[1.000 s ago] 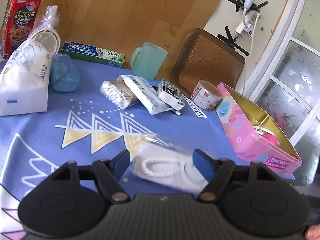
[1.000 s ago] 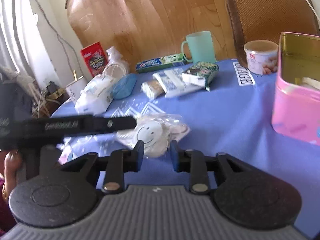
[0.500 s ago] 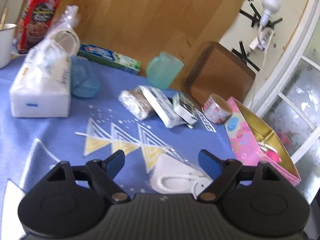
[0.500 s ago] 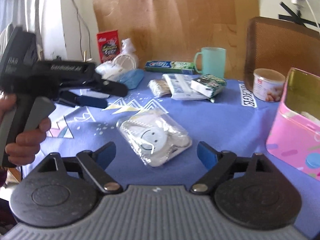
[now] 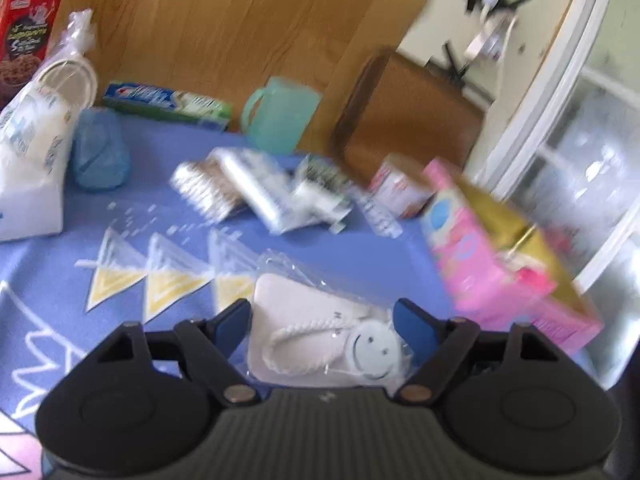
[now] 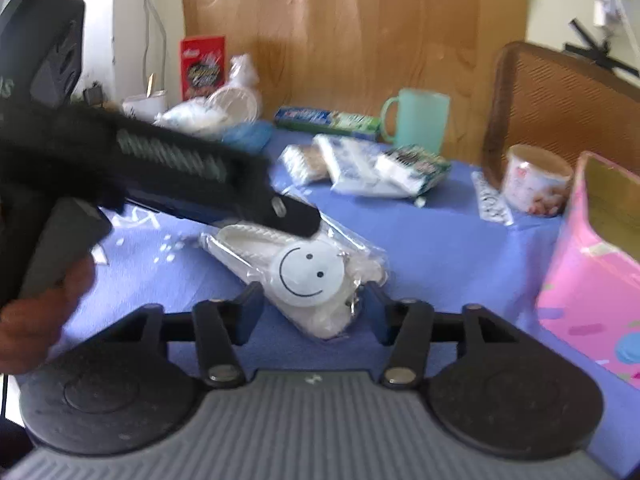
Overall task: Organize soft objects
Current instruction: 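Grasp the smiley-face bag with the left gripper, then carry the smiley-face bag into the pink tin and open the left gripper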
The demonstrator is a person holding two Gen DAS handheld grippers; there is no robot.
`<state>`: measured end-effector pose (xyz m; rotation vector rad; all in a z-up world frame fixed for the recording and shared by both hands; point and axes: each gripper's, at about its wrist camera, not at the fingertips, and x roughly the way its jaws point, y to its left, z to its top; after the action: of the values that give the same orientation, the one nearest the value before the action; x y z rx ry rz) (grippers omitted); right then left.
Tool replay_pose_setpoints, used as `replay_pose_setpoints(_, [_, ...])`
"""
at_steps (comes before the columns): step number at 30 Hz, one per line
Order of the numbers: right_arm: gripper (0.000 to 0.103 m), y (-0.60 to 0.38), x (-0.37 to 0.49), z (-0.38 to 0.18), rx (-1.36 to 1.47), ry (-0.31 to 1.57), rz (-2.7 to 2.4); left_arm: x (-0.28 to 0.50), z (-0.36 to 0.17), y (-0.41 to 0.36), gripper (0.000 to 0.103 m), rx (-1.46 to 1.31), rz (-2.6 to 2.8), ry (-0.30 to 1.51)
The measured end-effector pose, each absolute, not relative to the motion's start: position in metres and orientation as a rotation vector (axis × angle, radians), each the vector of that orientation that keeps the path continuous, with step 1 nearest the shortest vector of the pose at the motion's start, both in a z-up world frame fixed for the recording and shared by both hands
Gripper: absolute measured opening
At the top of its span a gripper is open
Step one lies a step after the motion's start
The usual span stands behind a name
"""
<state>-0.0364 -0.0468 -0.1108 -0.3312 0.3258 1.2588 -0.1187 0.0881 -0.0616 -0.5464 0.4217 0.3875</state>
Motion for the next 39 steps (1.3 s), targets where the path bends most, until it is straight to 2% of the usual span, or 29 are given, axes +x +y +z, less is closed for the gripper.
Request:
replay_pose_setpoints(11, [0.049,-0.11,0.009,-0.065,-0.106,0.149,1.019,-0.041,0.008,0.028,0.08,-0.338,0.203,0.347])
replay_pose_setpoints(18, [0.048,-0.157,0.061,-0.064,-0.026,0.138,0.784,0.05,0.013,-0.018,0.081,-0.263,0.048,0.395])
replay_pose_setpoints(22, [0.057,-0.167,0.094,-0.078,-0.058,0.129,0.537,0.091,-0.003,-0.03,0.086,-0.238,0.107,0.452])
replay_pose_setpoints(26, [0.056,-0.191,0.107,-0.086,0.058,0.184,0.549,0.084,-0.013,-0.025,0.086,-0.265,0.113,0.459])
replay_pose_setpoints(39, [0.056,-0.171,0.064,-0.077,0.087,0.137,0.67,0.01,-0.017,-0.012,0.091,-0.22,0.218,0.403])
